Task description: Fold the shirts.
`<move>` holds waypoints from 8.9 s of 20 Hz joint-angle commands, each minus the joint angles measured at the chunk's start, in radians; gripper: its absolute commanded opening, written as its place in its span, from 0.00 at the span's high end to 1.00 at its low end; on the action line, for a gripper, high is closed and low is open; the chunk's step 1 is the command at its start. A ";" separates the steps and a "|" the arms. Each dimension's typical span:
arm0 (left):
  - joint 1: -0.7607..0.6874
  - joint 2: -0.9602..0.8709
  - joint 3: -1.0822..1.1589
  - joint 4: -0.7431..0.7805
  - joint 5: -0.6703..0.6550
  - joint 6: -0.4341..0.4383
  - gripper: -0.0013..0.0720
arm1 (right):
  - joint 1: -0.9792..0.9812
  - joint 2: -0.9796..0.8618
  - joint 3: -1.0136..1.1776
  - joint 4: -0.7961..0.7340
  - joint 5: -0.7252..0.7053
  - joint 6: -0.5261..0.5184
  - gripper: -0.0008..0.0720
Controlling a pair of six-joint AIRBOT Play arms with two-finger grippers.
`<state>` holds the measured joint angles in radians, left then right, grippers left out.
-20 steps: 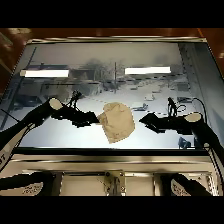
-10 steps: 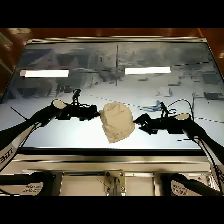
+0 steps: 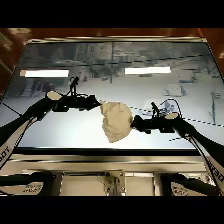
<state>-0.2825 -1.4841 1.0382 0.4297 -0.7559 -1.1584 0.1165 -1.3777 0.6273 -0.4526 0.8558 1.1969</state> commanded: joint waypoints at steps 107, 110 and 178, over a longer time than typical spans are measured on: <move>0.347 0.974 0.154 -0.216 0.168 0.382 0.93 | -0.001 0.544 1.030 -0.971 0.108 0.115 0.90; 0.347 0.999 0.246 0.006 0.055 0.214 0.93 | -0.001 0.690 1.052 -0.995 0.198 0.149 0.90; 0.322 0.151 -0.396 0.251 -0.204 -0.132 0.93 | -0.404 -0.131 0.461 -0.709 0.503 0.086 0.12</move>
<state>0.0391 -1.3521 0.6403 0.6838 -0.9535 -1.2972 -0.3378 -1.4864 1.0908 -1.1496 1.3598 1.2968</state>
